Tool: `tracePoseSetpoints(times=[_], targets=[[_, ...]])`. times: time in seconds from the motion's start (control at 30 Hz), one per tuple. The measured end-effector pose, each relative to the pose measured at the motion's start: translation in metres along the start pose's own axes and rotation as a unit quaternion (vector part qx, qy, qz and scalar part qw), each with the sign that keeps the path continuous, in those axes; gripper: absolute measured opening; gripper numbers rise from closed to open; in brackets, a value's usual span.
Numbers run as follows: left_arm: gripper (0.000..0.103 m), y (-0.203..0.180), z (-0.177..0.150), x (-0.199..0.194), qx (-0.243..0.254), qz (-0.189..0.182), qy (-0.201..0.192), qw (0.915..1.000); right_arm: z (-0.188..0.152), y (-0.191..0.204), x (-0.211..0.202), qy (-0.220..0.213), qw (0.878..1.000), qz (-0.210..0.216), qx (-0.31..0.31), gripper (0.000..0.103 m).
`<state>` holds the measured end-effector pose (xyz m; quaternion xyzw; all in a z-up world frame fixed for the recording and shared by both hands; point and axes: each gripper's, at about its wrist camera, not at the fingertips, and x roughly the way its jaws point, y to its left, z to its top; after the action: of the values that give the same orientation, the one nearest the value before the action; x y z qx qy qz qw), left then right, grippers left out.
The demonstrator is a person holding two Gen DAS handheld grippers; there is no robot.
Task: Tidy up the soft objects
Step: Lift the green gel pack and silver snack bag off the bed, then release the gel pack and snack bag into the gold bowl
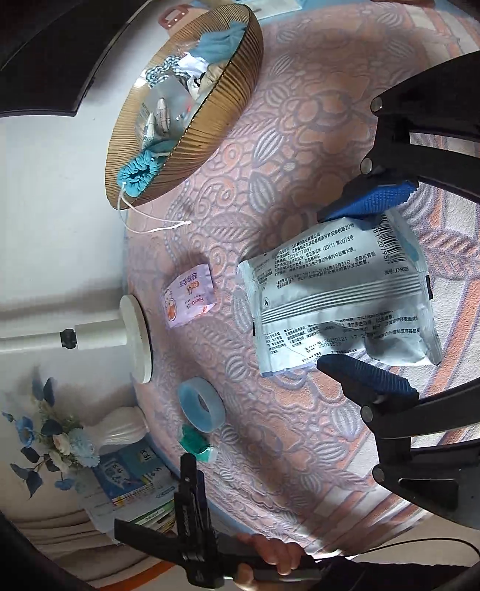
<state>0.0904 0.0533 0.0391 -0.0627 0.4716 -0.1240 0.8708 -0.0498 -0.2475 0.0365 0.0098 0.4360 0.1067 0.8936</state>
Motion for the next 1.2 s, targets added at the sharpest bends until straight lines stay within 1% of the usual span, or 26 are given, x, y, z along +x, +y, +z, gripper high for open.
tracePoseSetpoints(times=[0.03, 0.07, 0.1, 0.13, 0.2, 0.27, 0.4, 0.43, 0.47, 0.5, 0.53, 0.57, 0.6, 0.7, 0.8, 0.87, 0.97, 1.1, 1.2], targets=[[0.063, 0.001, 0.003, 0.009, -0.001, 0.002, 0.008, 1.0, -0.002, 0.001, 0.0, 0.001, 1.0, -0.004, -0.003, 0.072], [0.061, 0.002, 0.006, 0.017, -0.001, 0.003, 0.017, 0.9999, -0.004, 0.001, -0.001, 0.002, 1.0, -0.005, -0.006, 0.076], [0.053, 0.003, 0.007, 0.024, 0.0, 0.005, 0.022, 0.9998, -0.005, 0.001, -0.002, 0.002, 1.0, -0.005, -0.007, 0.078], [0.037, 0.003, 0.007, 0.03, 0.0, 0.008, 0.025, 0.9997, -0.007, 0.0, -0.003, 0.001, 1.0, -0.005, -0.009, 0.079], [0.036, 0.001, 0.006, 0.034, 0.012, 0.02, 0.013, 0.9996, -0.007, 0.0, -0.004, 0.002, 1.0, -0.006, -0.01, 0.08], [0.035, -0.001, 0.007, 0.035, 0.026, 0.023, 0.014, 0.9993, -0.007, 0.0, -0.001, 0.008, 1.0, -0.009, -0.01, 0.082], [0.035, -0.001, 0.004, 0.025, 0.019, 0.009, 0.003, 0.9998, -0.004, 0.003, 0.003, 0.02, 1.0, 0.003, -0.016, 0.083], [0.035, -0.001, 0.002, 0.019, 0.016, 0.004, -0.003, 0.9999, -0.004, 0.006, 0.003, 0.02, 1.0, -0.005, -0.02, 0.083], [0.035, -0.003, 0.002, 0.012, 0.014, -0.002, -0.01, 0.9998, -0.003, 0.009, 0.004, 0.022, 0.999, -0.018, -0.024, 0.08], [0.035, -0.004, 0.001, 0.005, 0.015, -0.008, -0.016, 0.9997, -0.003, 0.012, 0.005, 0.024, 0.999, -0.03, -0.028, 0.073], [0.035, -0.007, 0.001, -0.003, 0.016, -0.014, -0.024, 0.9995, -0.003, 0.013, 0.004, 0.02, 0.999, -0.037, -0.03, 0.072], [0.035, -0.01, 0.0, -0.012, 0.019, -0.019, -0.032, 0.9991, -0.003, 0.014, 0.002, 0.014, 0.998, -0.042, -0.033, 0.068], [0.035, -0.015, 0.001, -0.018, 0.023, -0.023, -0.038, 0.9988, -0.003, 0.015, -0.001, 0.011, 0.998, -0.042, -0.036, 0.066], [0.035, -0.031, 0.002, -0.036, 0.036, -0.034, -0.052, 0.9974, -0.004, 0.016, -0.009, 0.011, 0.999, -0.021, -0.032, 0.062], [0.035, -0.051, -0.001, -0.053, 0.056, -0.043, -0.063, 0.9955, -0.003, 0.014, -0.028, -0.01, 0.999, -0.028, -0.027, 0.062], [0.035, -0.067, 0.0, -0.061, 0.066, -0.052, -0.071, 0.9939, 0.0, 0.009, -0.046, -0.029, 0.999, -0.025, -0.016, 0.062], [0.035, -0.094, 0.007, -0.074, 0.076, -0.083, -0.083, 0.9901, 0.009, -0.008, -0.078, -0.063, 0.998, -0.03, 0.003, 0.062], [0.035, -0.146, 0.03, -0.083, 0.103, -0.122, -0.093, 0.9827, 0.032, -0.046, -0.116, -0.113, 0.99, -0.072, 0.041, 0.062], [0.035, -0.191, 0.045, -0.079, 0.127, -0.141, -0.095, 0.9772, 0.053, -0.087, -0.135, -0.14, 0.978, -0.124, 0.088, 0.062]])
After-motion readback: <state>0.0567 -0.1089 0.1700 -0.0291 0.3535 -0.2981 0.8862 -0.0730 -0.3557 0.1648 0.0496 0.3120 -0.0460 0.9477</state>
